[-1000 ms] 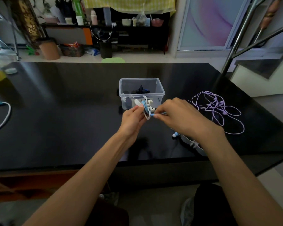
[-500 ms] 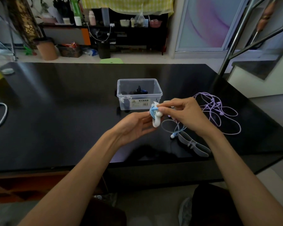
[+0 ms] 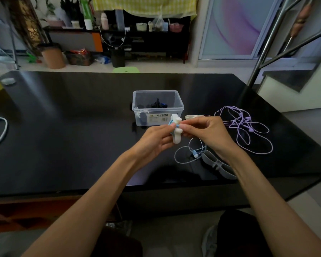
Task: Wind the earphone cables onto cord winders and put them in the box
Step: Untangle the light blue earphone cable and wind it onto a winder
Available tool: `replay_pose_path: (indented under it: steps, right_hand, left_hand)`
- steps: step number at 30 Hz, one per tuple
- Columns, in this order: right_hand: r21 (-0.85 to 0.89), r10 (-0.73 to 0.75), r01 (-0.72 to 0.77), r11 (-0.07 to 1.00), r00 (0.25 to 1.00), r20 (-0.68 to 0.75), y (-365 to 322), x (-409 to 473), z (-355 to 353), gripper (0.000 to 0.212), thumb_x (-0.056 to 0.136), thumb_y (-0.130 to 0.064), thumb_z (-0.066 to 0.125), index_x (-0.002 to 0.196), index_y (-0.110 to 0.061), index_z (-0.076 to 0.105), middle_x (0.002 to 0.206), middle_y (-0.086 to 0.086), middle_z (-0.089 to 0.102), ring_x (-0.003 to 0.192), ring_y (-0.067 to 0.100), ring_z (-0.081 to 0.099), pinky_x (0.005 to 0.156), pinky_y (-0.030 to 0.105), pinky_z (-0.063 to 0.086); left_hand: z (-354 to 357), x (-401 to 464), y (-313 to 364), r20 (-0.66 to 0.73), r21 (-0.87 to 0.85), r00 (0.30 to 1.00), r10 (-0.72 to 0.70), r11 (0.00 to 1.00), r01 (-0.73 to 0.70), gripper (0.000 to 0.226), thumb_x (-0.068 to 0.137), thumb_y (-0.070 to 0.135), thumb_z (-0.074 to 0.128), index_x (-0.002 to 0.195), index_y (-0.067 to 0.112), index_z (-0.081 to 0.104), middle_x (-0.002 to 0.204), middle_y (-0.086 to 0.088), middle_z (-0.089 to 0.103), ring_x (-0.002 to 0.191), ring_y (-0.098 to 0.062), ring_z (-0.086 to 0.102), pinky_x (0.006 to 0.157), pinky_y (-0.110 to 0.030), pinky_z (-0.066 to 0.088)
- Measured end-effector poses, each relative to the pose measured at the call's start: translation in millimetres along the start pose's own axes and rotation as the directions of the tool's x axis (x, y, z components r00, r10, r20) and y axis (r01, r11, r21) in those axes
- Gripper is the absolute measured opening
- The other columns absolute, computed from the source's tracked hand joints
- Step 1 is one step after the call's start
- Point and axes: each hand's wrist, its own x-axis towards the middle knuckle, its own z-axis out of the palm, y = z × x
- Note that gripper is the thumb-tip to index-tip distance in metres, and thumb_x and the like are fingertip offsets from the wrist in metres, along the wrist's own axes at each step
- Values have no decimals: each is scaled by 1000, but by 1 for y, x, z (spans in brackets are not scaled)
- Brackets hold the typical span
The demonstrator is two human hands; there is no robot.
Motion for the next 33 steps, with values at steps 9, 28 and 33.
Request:
replay_pose_path:
  steps: [9,28,33]
  right_hand:
    - [189,152,-149,971,988,-2,6,3,2,10,77,-2,71,86,-8,72,76,5,74,65,8,70,66,15,56]
    - [106,247,-248,963,969,20,18,5,2,13,82,-15,69,93,-9,72,94,14,73,85,17,70,79,20,56]
    - [91,239,-239,967,971,18,19,5,3,12,82,-15,69,92,-10,73,90,8,75,82,14,71,77,19,57]
  left_hand:
    - [-3,1,-5,-13,105,1000,2,994,-1,35,101,26,39,124,8,58,120,-9,66,115,-15,61,102,-27,45]
    - [-8,-2,-4,-101,249,990,95,966,-68,27,95,10,52,119,3,62,111,-15,68,105,-20,66,92,-25,52]
    - [-8,-4,-3,-107,231,991,79,971,-52,24,93,14,56,115,8,65,109,-11,70,102,-18,67,87,-22,54]
